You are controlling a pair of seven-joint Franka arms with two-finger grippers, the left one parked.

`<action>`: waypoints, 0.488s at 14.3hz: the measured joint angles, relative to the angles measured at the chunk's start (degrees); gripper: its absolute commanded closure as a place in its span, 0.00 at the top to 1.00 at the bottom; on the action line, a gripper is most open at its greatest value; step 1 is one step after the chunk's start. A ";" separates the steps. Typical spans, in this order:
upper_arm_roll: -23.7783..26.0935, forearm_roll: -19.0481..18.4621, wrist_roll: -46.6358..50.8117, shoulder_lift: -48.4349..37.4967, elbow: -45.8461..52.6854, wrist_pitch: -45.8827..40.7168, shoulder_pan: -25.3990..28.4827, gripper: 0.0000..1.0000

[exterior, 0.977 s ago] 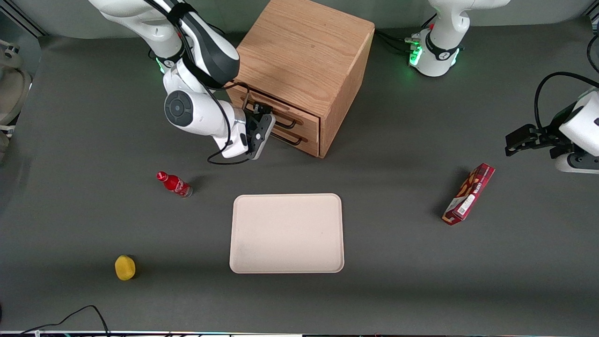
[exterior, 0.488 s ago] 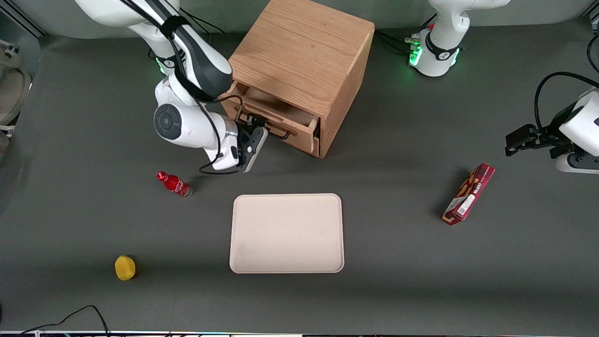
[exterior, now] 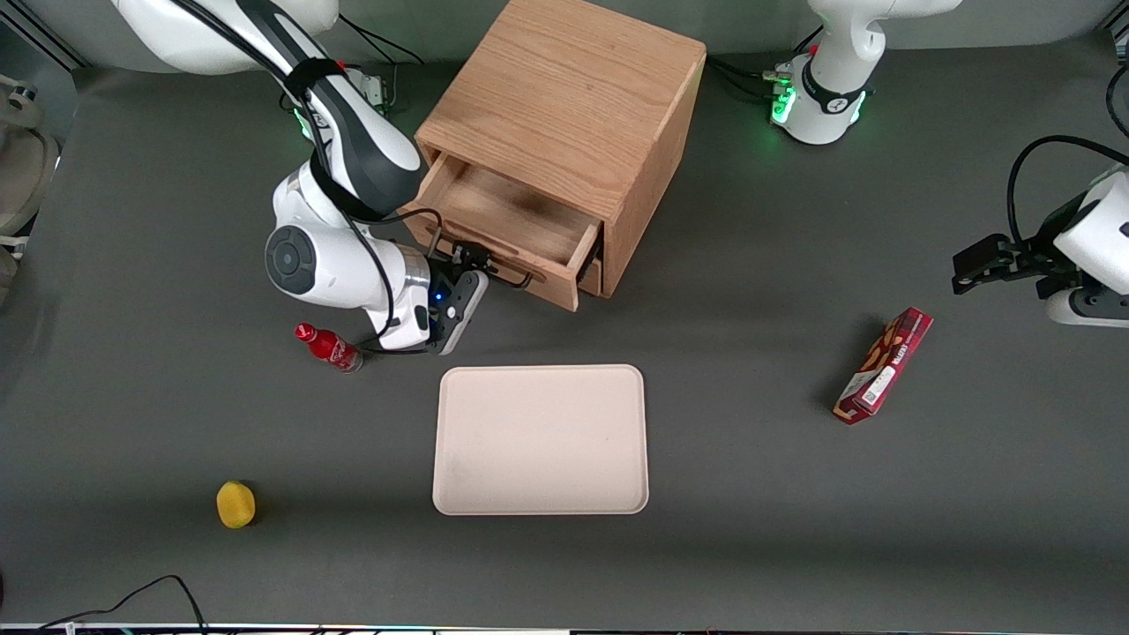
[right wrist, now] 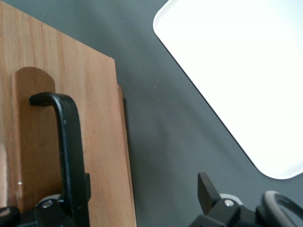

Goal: Open upper drawer
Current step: 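Pull the upper drawer outward from the cabinet with the right gripper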

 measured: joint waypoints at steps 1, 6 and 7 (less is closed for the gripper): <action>-0.45 -0.42 0.00 0.66 1.17 -0.91 -0.01 1.00; -2.69 -1.35 -0.58 2.88 6.22 -5.03 -0.03 1.00; -3.13 -1.53 -0.88 3.31 7.12 -5.53 -0.03 1.00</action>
